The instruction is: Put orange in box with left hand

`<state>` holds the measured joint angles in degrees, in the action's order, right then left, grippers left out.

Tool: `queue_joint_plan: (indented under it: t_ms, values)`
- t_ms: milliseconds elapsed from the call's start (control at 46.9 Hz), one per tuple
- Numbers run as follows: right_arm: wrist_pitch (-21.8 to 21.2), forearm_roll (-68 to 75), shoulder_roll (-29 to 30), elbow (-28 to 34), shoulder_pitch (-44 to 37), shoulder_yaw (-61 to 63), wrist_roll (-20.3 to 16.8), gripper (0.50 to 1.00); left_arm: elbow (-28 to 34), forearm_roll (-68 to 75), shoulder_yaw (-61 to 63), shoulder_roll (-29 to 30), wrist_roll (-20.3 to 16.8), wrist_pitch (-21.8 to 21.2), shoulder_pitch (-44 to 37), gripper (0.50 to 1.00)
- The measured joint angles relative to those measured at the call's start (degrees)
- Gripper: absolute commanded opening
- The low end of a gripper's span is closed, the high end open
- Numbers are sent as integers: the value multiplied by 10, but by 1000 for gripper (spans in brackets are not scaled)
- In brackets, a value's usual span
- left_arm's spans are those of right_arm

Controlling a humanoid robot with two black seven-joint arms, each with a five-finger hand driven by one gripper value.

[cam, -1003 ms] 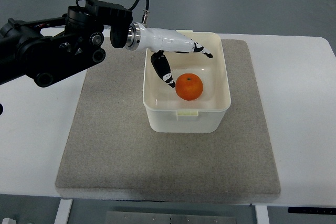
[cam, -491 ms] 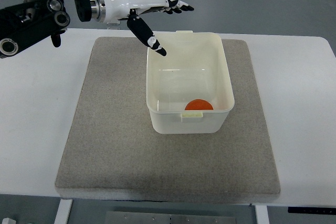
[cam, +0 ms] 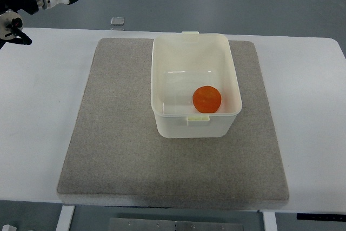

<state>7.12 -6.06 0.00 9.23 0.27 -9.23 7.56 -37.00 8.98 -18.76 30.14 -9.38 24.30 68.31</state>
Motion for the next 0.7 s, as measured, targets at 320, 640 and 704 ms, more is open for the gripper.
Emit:
queue_joint_plan:
  t_ms: [320, 640, 704]
  values:
    - [0, 0, 0, 0, 0, 0, 0, 932, 14, -203, -10, -2, 58, 35, -73, 996]
    - [0, 0, 0, 0, 0, 0, 0, 932, 18, -313, -120, -2, 157, 47, -132, 996]
    - [0, 0, 0, 0, 0, 1, 0, 932, 18, -313, -125, -3, 160, 47, -138, 996]
